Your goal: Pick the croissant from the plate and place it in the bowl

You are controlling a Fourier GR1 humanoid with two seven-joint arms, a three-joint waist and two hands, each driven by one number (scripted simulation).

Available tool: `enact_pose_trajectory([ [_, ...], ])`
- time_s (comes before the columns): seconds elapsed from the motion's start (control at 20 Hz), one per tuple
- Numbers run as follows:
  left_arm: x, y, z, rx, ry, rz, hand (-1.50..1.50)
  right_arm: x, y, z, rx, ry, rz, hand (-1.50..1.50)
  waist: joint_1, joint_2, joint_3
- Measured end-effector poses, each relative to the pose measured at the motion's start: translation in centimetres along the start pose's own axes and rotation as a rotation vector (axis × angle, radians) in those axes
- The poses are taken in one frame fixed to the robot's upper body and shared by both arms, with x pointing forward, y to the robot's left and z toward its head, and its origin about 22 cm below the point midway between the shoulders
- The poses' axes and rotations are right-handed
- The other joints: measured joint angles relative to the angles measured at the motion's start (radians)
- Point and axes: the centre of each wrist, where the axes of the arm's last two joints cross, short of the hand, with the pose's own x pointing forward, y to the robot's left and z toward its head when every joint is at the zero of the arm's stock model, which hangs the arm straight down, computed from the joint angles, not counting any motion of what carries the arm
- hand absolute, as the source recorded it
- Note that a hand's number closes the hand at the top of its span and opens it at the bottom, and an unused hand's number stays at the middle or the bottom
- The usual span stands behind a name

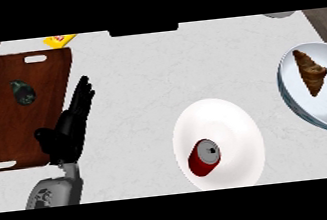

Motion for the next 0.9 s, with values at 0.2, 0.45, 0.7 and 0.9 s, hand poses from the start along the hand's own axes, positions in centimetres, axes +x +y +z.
enact_pose_trajectory([
  [0.2,-0.3,0.4,0.0,-0.002,0.000,0.001,0.00,-0.4,-3.2,0.9,-0.008,0.028,-0.098,-1.50,-0.001,0.000,0.000],
  [0.45,-0.2,0.6,0.2,0.001,0.004,0.000,0.00,-1.7,-6.2,3.0,0.019,0.039,-0.189,-1.50,0.000,0.000,0.000],
  [0.7,-0.3,0.4,0.6,-0.002,0.002,-0.001,0.00,-3.5,-8.4,5.6,0.064,0.024,-0.238,-1.50,0.001,0.001,0.000],
  [0.9,0.3,1.2,0.0,-0.001,-0.005,0.001,0.00,-4.7,-9.4,7.1,0.095,0.018,-0.241,-1.50,0.002,0.002,0.001],
])
